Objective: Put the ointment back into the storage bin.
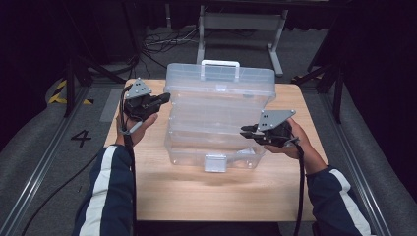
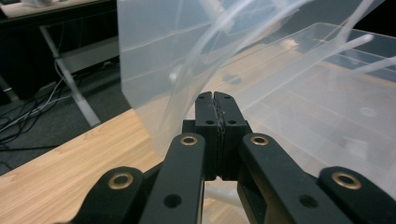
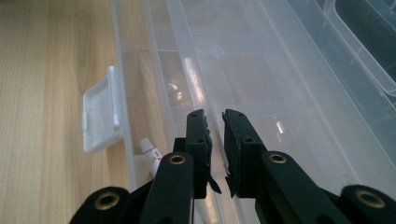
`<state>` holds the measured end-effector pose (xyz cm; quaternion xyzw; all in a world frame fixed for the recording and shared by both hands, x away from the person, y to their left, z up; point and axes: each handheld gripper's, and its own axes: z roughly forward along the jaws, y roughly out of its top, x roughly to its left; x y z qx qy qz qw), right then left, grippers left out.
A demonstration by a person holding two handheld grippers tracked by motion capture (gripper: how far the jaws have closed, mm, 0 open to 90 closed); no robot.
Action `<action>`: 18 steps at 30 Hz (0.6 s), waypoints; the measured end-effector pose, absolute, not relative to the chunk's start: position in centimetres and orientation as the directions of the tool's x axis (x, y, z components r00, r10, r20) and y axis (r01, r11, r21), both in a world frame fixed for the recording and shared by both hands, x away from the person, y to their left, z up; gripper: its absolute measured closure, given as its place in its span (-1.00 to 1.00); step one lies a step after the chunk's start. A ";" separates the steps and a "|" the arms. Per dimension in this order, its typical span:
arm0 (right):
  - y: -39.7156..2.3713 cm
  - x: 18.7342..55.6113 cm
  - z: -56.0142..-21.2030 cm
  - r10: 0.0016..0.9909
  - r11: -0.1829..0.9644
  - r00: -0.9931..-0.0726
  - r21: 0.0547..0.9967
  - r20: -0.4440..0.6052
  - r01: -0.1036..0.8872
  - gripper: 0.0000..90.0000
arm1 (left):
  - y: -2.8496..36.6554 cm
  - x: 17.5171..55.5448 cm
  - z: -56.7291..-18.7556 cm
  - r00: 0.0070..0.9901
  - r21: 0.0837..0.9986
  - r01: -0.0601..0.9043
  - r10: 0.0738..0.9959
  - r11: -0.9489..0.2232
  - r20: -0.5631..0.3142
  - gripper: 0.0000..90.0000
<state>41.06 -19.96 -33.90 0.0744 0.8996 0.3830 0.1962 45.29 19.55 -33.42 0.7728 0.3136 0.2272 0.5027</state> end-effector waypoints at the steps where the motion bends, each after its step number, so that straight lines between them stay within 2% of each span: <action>1: -20.2 40.9 -33.9 0.287 0.697 -0.912 0.717 -0.294 -0.012 0.81 | 19.5 45.1 -33.4 0.708 0.919 0.253 0.706 -0.301 0.037 0.99; 18: -23.3 39.3 -34.3 0.327 0.678 -0.904 0.735 -0.274 0.022 0.83 | 19.2 42.6 -34.7 0.760 0.899 0.225 0.645 -0.376 0.079 1.00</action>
